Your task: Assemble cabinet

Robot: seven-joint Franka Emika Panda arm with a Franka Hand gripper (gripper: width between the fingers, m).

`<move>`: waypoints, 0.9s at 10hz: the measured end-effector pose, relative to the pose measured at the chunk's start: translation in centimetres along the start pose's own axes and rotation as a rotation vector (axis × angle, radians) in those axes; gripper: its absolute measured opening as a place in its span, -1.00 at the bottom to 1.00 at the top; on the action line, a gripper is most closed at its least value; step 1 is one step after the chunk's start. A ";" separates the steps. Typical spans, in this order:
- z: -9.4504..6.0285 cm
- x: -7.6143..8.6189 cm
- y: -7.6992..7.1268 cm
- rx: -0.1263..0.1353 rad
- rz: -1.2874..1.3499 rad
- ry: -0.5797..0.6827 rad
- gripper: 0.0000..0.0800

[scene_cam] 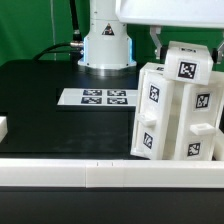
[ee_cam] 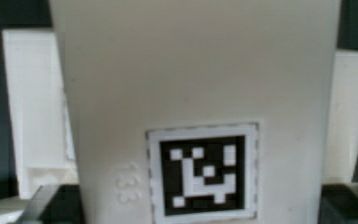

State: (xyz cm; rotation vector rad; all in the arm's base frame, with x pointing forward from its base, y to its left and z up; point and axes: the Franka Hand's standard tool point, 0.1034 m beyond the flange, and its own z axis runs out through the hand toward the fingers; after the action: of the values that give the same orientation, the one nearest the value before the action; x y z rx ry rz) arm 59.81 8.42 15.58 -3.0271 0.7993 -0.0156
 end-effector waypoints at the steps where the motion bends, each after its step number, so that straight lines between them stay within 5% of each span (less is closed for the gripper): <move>1: 0.1 0.2 0.1 0.013 0.070 0.020 0.41; 9: 0.0 0.6 0.3 0.041 0.569 0.006 0.41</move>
Offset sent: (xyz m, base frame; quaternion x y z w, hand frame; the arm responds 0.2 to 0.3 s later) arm 0.0000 0.0000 0.0000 0.0000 0.0000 0.2571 0.9664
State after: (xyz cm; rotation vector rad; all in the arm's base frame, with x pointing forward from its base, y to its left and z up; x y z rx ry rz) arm 60.15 7.85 15.59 -2.6472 1.5960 -0.0348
